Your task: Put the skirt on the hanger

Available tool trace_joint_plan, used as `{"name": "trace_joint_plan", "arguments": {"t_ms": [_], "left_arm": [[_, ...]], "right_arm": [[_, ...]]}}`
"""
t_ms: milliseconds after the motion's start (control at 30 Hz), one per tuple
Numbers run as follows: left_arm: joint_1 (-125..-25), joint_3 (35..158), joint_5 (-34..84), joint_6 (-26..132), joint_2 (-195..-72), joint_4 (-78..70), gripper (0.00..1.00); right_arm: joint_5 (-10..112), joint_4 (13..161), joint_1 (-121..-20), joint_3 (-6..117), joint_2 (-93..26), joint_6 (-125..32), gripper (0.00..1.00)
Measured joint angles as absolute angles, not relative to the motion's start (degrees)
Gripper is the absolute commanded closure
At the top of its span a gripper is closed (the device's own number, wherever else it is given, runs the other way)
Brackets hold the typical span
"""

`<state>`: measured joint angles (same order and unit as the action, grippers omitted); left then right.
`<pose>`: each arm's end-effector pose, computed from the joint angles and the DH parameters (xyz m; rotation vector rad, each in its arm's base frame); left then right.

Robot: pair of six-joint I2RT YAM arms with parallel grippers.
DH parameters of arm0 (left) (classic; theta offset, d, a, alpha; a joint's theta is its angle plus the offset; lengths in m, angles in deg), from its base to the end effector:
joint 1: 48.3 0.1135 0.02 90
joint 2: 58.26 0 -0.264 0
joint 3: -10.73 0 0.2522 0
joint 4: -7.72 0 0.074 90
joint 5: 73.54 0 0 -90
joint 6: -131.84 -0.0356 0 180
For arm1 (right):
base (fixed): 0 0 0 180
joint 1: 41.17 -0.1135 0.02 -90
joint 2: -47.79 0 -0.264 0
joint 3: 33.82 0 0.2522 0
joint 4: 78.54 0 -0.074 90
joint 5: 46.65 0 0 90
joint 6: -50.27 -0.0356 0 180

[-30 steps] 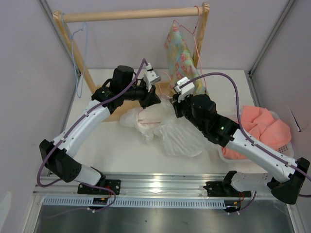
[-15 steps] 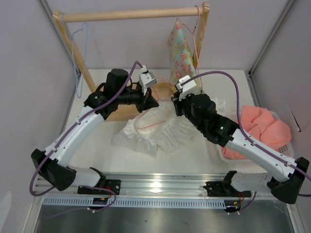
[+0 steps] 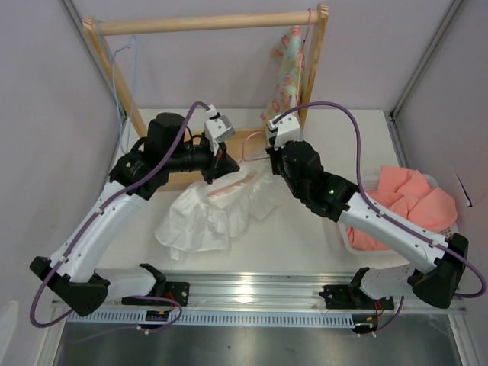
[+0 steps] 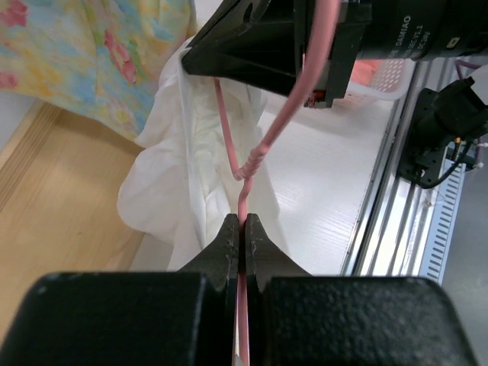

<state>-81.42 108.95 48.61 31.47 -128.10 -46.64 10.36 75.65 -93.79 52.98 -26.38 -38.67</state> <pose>0.1944 -0.1495 0.4356 1.0820 1.7345 -0.8164 0.1946 0.2228 0.3990 -0.4159 1.7155 0.1344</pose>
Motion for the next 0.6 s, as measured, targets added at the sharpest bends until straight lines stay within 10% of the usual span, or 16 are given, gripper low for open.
{"name": "trace_joint_plan", "arguments": {"t_ms": [100,167,333,600], "left_arm": [[-81.5,108.3,46.8,32.0,-125.9,-47.1,1.00],[-81.5,108.2,45.6,32.8,-124.5,-47.4,1.00],[-81.6,107.7,42.8,34.4,-121.6,-48.3,1.00],[-81.6,104.5,42.2,37.2,-116.5,-50.5,1.00]], "right_arm": [[10.4,75.6,-93.8,53.1,-26.4,-38.9,0.99],[10.7,75.5,-93.8,53.6,-26.4,-39.2,0.72],[10.8,74.9,-93.7,54.6,-26.2,-40.6,0.41],[11.8,71.8,-93.7,54.6,-22.8,-44.4,0.26]]}}
